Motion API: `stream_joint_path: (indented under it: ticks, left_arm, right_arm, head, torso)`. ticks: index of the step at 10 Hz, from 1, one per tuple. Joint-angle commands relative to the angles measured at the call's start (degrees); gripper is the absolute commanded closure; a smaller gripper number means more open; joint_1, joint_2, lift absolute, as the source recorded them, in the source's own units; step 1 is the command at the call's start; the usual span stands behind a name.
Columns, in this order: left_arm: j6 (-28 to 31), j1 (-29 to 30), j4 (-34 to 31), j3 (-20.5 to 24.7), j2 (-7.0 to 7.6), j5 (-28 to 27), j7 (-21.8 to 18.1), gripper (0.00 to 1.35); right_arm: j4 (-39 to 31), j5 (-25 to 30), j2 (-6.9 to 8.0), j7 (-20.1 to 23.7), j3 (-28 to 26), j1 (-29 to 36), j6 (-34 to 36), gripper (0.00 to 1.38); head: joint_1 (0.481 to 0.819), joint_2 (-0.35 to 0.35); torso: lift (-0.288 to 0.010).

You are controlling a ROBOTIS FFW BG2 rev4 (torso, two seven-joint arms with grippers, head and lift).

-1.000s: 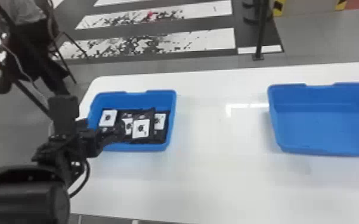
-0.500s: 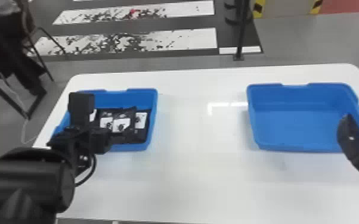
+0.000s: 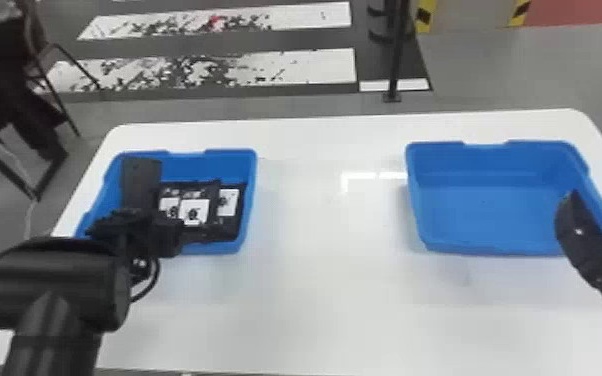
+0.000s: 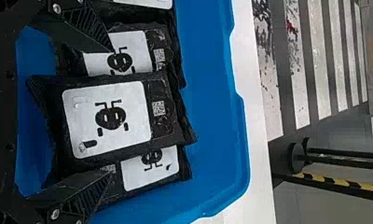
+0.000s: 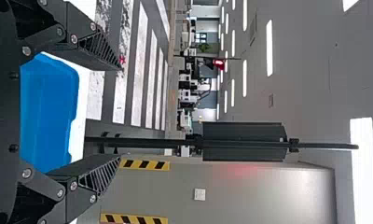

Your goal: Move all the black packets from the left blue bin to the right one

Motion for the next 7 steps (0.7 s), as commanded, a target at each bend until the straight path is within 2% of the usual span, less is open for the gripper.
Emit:
stream_joint_path:
  ticks: [1,2,3,4,5,7]
  left_arm:
    - [-0.19,-1.08,1.73,-0.25,0.06,0.0,-0.78,0.16]
    - [0.37,-1.5,2.16,-0.25,-0.02,0.23,-1.39,0.4]
    - [0.65,-1.5,2.16,-0.36,-0.02,0.45,-1.48,0.9]
    - [-0.61,-1.08,2.16,-0.36,-0.11,0.34,-1.65,1.13]
    - [-3.28,-0.94,1.59,-0.36,-0.11,-0.23,-2.71,1.21]
    - [-2.16,2.29,-6.7,0.55,-0.02,-2.86,-3.59,1.21]
  right_arm:
    - [0.02,0.01,0.05,0.0,0.0,0.0,0.0,0.4]
    - [0.02,-0.11,0.05,0.0,0.0,0.0,0.0,0.4]
    - [-0.12,-0.11,0.05,0.0,0.0,0.14,0.0,0.4]
    - [-0.12,-0.22,0.05,0.0,0.0,0.14,0.0,0.4]
    - [-0.12,-0.22,0.05,0.0,0.0,0.28,0.0,0.4]
    - [-0.12,-0.22,0.05,0.0,0.0,0.28,0.0,0.4]
  head:
    - [0.695,0.112]
    - [0.695,0.109]
    - [0.695,0.106]
    - [0.695,0.104]
    - [0.695,0.1]
    - [0.695,0.093]
  torso:
    - [-0.14]
    - [-0.14]
    - [-0.14]
    - [-0.14]
    - [-0.14]
    - [-0.14]
